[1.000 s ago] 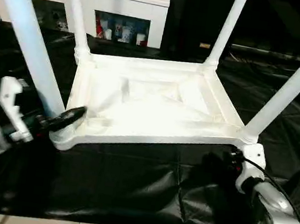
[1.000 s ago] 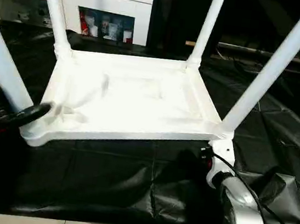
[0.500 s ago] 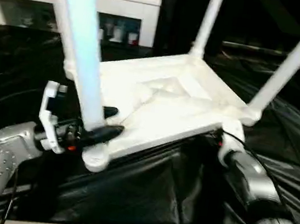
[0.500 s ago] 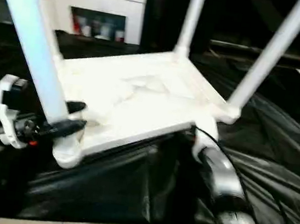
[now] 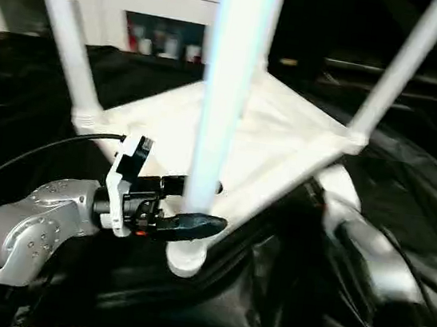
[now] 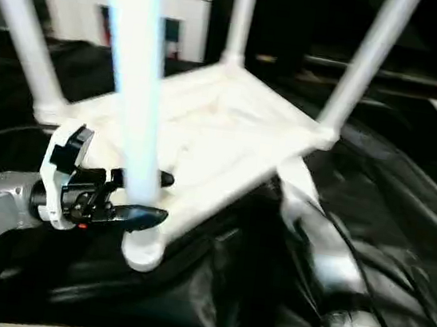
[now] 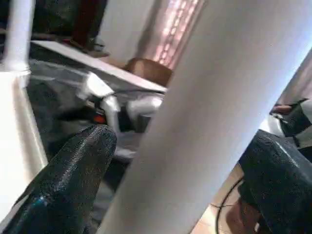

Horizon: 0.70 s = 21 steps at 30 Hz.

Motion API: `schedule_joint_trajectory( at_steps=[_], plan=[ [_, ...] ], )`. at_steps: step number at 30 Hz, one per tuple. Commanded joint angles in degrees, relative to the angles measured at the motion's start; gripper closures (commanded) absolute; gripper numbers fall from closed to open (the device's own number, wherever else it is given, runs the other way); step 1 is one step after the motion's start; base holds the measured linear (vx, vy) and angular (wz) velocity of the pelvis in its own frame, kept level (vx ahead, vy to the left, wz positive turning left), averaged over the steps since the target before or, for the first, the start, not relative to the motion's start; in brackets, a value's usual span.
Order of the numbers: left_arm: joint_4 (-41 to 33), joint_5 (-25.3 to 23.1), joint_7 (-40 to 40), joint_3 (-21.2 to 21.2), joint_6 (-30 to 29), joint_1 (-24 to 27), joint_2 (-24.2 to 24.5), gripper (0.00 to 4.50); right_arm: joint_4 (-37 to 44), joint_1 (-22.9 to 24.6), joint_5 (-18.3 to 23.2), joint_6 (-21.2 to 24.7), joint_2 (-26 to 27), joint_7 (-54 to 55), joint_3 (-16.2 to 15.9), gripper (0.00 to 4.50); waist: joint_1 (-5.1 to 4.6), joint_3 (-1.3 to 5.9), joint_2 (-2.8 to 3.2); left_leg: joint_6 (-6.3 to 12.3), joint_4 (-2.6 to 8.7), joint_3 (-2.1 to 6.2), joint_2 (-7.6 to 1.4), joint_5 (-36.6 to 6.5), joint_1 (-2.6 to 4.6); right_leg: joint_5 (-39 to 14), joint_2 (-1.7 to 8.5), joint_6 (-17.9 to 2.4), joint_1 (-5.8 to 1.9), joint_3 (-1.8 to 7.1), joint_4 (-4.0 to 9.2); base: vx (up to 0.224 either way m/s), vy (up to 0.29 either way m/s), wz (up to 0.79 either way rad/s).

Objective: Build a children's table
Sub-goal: Rotate table base

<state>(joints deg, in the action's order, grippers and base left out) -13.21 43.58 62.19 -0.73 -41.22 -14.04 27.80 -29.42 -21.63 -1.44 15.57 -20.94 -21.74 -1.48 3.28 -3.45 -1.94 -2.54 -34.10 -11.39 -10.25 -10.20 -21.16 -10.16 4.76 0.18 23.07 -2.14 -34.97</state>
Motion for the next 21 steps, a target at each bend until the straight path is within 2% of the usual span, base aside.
schedule_joint_trajectory(
  at_steps=[1,3,4,5,6,10,11,12,13,14,16,17,19,20,21],
  plan=[
    [-0.4,-0.5,0.1,-0.2,0.3,-0.4,0.6,0.01,0.4,4.1,0.7,5.5,-2.6,0.3,2.8,0.69,0.05,3.57,1.30,-1.78,4.40,0.95,-2.18,-16.5,1.42,-12.1,1.90,-11.2,-1.90,2.10,3.95,0.000,0.000,0.00],
    [-0.2,-0.7,0.4,-0.3,0.3,-0.7,0.8,0.01,0.6,6.0,1.0,6.4,-3.6,-0.5,3.1,0.69,0.22,3.49,1.40,-1.94,4.41,0.90,-2.20,-17.2,1.56,-12.8,1.88,-11.0,-1.84,2.10,4.16,0.000,0.000,0.00],
    [0.1,-0.8,0.6,-0.4,0.3,-1.0,1.0,0.01,1.6,7.5,1.3,7.4,-4.2,-1.3,3.2,0.69,0.36,3.39,1.25,-2.04,4.42,0.82,-2.20,-18.4,1.73,-14.1,1.89,-11.0,-1.71,2.11,4.39,0.000,0.000,0.00],
    [0.1,-0.8,0.6,-0.5,0.3,-1.0,1.1,0.01,1.9,8.0,1.4,7.7,-4.3,-1.6,3.2,0.69,0.40,3.31,1.20,-2.13,4.50,0.95,-2.16,-19.4,1.62,-16.3,2.00,-10.6,-1.86,2.09,4.51,0.000,0.000,0.00],
    [0.3,-1.2,1.0,-0.7,0.5,-1.3,1.5,0.01,4.0,10.0,2.1,10.1,-5.0,-2.9,3.1,0.69,0.44,3.23,1.54,-2.43,4.61,1.08,-2.15,-20.5,1.68,-18.6,2.10,-9.9,-1.87,2.03,4.83,0.000,0.000,0.00],
    [0.9,-1.1,1.4,-0.2,0.7,-2.4,2.7,0.01,2.6,11.9,2.8,12.0,-7.0,-6.7,2.6,0.69,0.30,2.74,1.42,-3.19,4.81,1.50,-2.15,-25.4,1.98,-27.6,2.26,-7.4,-1.34,1.83,5.78,0.000,0.000,0.00],
    [0.9,-1.0,1.4,0.1,0.7,-2.5,2.8,0.01,2.7,12.4,3.1,12.4,-7.4,-7.4,2.5,0.69,0.11,2.42,1.25,-3.59,4.73,1.67,-2.02,-28.4,2.50,-32.9,2.33,-5.9,-0.90,1.58,6.53,0.000,0.000,0.00],
    [0.9,-1.0,1.4,0.1,0.7,-2.6,2.9,0.01,2.9,12.6,3.1,12.6,-7.5,-7.7,2.4,0.69,-0.13,2.00,1.35,-4.07,4.39,1.92,-1.82,-31.7,3.36,-39.0,2.32,-4.0,-0.13,1.06,7.68,0.000,0.000,0.00],
    [0.8,-0.8,1.4,0.5,0.7,-2.7,3.1,0.01,4.0,13.8,3.5,13.6,-8.5,-9.1,2.1,0.69,-0.35,1.93,1.06,-4.08,4.23,2.07,-1.66,-32.7,3.60,-41.5,2.32,-2.9,-0.05,0.69,8.15,0.000,0.000,0.00],
    [0.8,-0.7,1.3,0.7,0.7,-2.7,3.2,0.01,4.9,14.7,3.9,14.3,-9.2,-10.3,1.9,0.69,-0.35,2.16,1.12,-4.07,4.25,2.47,-1.66,-33.2,3.75,-43.4,2.55,-1.5,-0.37,0.44,8.47,0.000,0.000,0.00],
    [0.2,-0.1,1.0,1.8,0.7,-2.9,3.6,0.01,10.3,17.0,7.4,12.7,-11.9,-15.0,4.4,0.69,-0.19,2.32,1.31,-3.83,4.71,2.84,-1.99,-34.0,3.79,-41.9,2.63,-1.3,-0.71,0.38,8.50,0.000,0.000,0.00],
    [0.1,0.0,1.0,1.9,0.7,-3.0,3.6,0.01,11.0,16.9,8.3,12.3,-12.1,-15.6,5.3,0.69,-0.29,2.33,1.52,-3.73,5.08,3.03,-2.18,-34.7,3.75,-39.7,2.60,-2.0,-0.90,0.24,8.44,0.000,0.000,0.00],
    [-0.2,0.9,0.8,2.5,0.5,-3.5,3.5,0.01,15.0,13.4,15.4,11.1,-12.4,-19.5,11.3,0.69,-0.70,2.58,1.52,-3.60,5.60,3.43,-2.34,-35.0,2.94,-36.0,2.71,-3.5,-1.77,-0.04,7.91,0.000,0.000,0.00],
    [-0.2,0.9,0.8,2.5,0.5,-3.5,3.5,0.01,15.0,13.4,15.4,11.1,-12.4,-19.5,11.3,0.69,-0.99,2.75,1.20,-3.28,5.78,3.69,-2.41,-33.8,2.03,-33.9,2.91,-4.2,-2.39,-0.15,7.32,0.000,0.000,0.00],
    [-0.1,1.1,0.7,2.4,0.6,-3.9,3.1,0.01,15.0,11.0,16.6,10.6,-12.3,-20.1,12.3,0.69,-1.13,3.07,0.86,-2.92,5.80,3.70,-2.38,-31.4,1.42,-31.9,3.08,-4.6,-2.95,-0.02,6.93,0.000,0.000,0.00]
  ],
)
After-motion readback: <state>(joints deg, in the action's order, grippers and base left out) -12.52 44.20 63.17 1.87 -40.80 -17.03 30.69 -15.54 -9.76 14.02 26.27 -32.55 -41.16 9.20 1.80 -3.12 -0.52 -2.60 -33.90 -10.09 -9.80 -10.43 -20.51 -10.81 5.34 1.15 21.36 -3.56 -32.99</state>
